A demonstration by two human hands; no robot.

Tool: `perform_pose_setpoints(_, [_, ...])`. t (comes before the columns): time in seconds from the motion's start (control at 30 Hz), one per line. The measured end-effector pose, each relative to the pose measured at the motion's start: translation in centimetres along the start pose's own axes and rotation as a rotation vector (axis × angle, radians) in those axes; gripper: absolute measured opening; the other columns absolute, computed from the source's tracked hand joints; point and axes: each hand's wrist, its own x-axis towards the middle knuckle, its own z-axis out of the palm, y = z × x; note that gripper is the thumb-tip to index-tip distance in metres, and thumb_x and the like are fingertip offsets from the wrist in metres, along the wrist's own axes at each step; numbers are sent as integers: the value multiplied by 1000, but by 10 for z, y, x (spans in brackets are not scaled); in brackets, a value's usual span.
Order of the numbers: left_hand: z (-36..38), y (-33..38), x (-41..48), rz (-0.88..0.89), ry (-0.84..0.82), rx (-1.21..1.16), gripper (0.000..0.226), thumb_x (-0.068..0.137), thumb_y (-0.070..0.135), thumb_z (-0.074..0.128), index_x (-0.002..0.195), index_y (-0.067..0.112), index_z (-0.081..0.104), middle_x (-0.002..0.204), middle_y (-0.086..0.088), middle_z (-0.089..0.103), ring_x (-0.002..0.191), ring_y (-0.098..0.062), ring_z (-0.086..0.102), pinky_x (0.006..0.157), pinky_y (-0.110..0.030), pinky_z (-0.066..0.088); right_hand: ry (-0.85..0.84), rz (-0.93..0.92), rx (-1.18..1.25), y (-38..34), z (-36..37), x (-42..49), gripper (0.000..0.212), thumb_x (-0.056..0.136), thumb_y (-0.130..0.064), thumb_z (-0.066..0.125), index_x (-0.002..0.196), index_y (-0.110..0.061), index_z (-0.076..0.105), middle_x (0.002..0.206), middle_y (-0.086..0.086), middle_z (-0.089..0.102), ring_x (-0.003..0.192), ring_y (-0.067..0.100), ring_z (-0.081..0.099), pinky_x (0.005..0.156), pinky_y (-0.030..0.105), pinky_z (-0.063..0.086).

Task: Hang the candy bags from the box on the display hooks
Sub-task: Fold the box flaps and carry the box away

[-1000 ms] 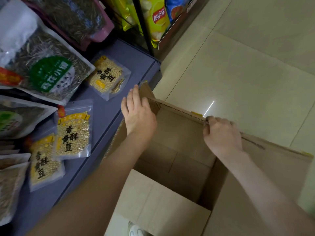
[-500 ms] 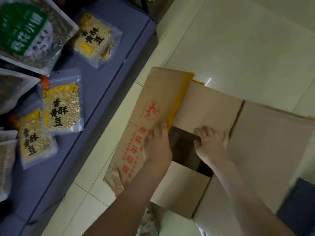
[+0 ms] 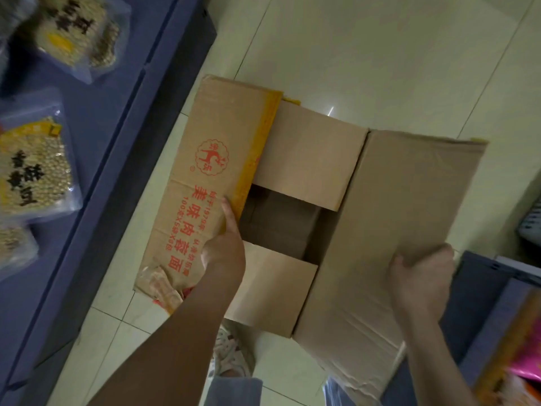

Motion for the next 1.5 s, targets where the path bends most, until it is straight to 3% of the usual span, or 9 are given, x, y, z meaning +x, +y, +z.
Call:
perform_pose_setpoints(0.17, [-12, 11, -3, -111, -77, 156, 103, 89, -1, 50, 138, 14, -40, 86, -18, 61, 42, -22, 42, 52, -35, 43, -172, -251, 110, -33, -12, -65, 69, 93, -22, 49, 147, -35, 9, 131, 4, 53, 108, 27, 58, 88, 46, 50])
perform_pose_setpoints(0.3, [-6, 14, -8, -48, -20, 196, 102, 91, 5, 51, 139, 12, -39, 80, -14, 60, 45, -20, 46, 45, -33, 39, -382, -557, 51, -54, 23, -108, 87, 93, -29, 47, 143, -38, -23, 155, 2, 22, 140, 24, 26, 112, 42, 30])
perform_pose_setpoints(0.37, [-1, 13, -8, 22, 45, 230, 100, 93, 19, 51, 139, 16, -39, 103, -18, 58, 78, -27, 62, 59, -38, 50, -438, -586, -39, -61, 48, -119, 94, 93, -29, 44, 131, -40, -41, 159, 1, -10, 146, 21, -8, 118, 48, 10])
perform_pose_setpoints(0.43, [4, 10, -5, 107, 83, 313, 100, 94, 39, 48, 137, 22, -41, 150, -24, 19, 136, -41, 30, 101, -58, 38, -461, -582, -132, -65, 69, -124, 99, 92, -30, 46, 126, -40, -46, 153, 0, -30, 141, 20, -26, 116, 55, 1])
perform_pose_setpoints(0.5, [3, 6, -1, 167, 114, 341, 102, 91, 53, 45, 135, 26, -43, 156, -16, -20, 145, -38, -10, 110, -67, 11, -472, -569, -178, -69, 86, -125, 102, 90, -32, 49, 128, -39, -45, 146, 0, -40, 138, 22, -32, 113, 60, -2])
perform_pose_setpoints(0.6, [5, -1, 8, 171, 168, 292, 112, 88, 55, 52, 131, 28, -47, 150, -15, -36, 141, -39, -24, 109, -69, 5, -530, -522, -254, -77, 106, -123, 108, 89, -35, 55, 129, -37, -45, 145, 2, -44, 138, 26, -34, 111, 63, -1])
perform_pose_setpoints(0.87, [11, -6, 10, 179, 210, -73, 105, 95, 17, 52, 125, 28, -48, 151, -18, -33, 141, -43, -19, 115, -57, 9, -500, -398, -296, -100, 126, -128, 132, 83, -23, 71, 116, -26, -58, 140, 8, -49, 138, 29, -32, 107, 66, 16])
perform_pose_setpoints(1.07, [-20, 14, -22, 231, 120, -276, 98, 93, 8, 52, 144, 22, -30, 152, -16, -34, 141, -34, -28, 116, -52, -9, -567, -401, -237, -104, 85, -117, 125, 81, -32, 70, 124, -28, -47, 149, 9, -38, 140, 28, -29, 111, 64, 4])
perform_pose_setpoints(1.5, [-186, 88, -146, 367, 274, -144, 80, 95, 6, 44, 149, 10, -16, 157, -20, -12, 145, -32, -14, 113, -39, -16, -615, -673, -54, -142, -127, -82, 116, 89, 2, 56, 121, -58, -38, 156, 6, -23, 142, 24, -23, 114, 59, -1])
